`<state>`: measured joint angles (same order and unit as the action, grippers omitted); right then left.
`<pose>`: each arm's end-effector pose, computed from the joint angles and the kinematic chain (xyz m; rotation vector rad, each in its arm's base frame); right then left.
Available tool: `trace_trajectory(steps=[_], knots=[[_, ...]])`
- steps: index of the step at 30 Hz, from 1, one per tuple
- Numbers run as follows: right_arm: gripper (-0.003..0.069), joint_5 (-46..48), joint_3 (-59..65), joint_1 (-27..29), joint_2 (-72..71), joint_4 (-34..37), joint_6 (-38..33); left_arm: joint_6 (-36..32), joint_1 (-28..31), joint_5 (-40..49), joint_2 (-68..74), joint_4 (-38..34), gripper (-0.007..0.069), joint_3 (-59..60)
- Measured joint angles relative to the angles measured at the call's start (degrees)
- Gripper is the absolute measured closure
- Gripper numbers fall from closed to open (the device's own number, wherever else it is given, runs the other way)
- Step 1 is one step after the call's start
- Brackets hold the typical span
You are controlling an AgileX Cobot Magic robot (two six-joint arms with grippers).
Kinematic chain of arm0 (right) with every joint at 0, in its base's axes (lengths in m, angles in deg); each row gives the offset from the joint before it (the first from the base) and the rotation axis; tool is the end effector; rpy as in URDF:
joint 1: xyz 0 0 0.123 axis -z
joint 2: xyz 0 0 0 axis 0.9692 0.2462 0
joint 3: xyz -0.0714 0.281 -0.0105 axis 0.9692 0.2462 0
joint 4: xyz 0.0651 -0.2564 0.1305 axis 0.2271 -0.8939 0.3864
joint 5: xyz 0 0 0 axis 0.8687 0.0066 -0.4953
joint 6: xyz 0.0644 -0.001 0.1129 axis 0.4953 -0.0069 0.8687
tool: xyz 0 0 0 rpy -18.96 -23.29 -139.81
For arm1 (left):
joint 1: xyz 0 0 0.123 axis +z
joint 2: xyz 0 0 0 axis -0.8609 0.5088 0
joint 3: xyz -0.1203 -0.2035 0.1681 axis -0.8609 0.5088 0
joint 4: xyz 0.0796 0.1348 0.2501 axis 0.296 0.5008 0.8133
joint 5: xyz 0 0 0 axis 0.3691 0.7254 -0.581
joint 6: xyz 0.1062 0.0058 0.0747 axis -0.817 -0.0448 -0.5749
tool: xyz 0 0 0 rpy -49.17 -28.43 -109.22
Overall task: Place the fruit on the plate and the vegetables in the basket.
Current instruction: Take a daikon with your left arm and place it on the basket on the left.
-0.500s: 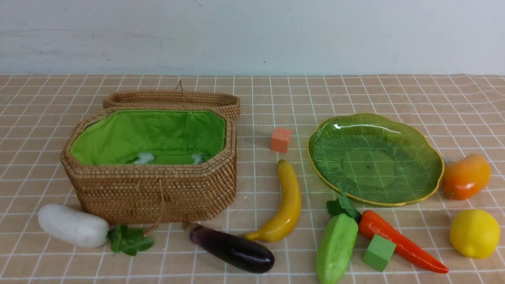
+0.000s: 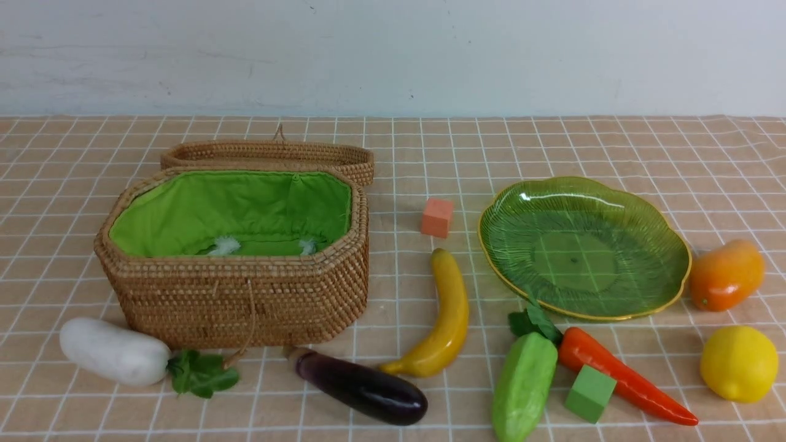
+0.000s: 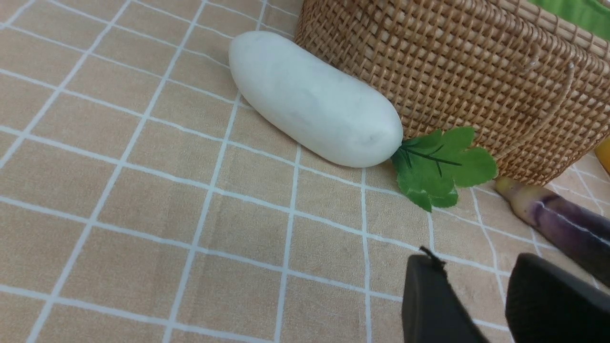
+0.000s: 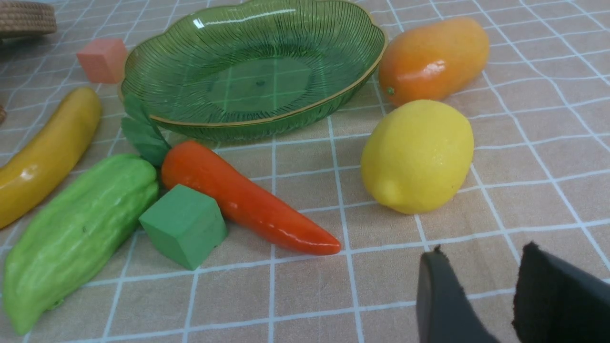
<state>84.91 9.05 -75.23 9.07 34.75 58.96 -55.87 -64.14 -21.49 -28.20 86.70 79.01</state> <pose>0.1281 0.0007 0.1613 0.1133 1.8704 0.0923 0.1282 -0.0108 0.1563 -0.3292 1.8690 -0.3545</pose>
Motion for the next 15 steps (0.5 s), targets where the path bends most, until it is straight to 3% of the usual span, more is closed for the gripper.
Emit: trace_trajectory(steps=[9,15], knots=[[0.0417,0.0,0.0,0.0,0.0,0.0,0.0,0.62,0.0,-2.23,0.0,-0.52,0.0386,0.0],[0.0417,0.0,0.0,0.0,0.0,0.0,0.0,9.01,0.0,-11.48,0.0,-13.74,0.0386,0.0]])
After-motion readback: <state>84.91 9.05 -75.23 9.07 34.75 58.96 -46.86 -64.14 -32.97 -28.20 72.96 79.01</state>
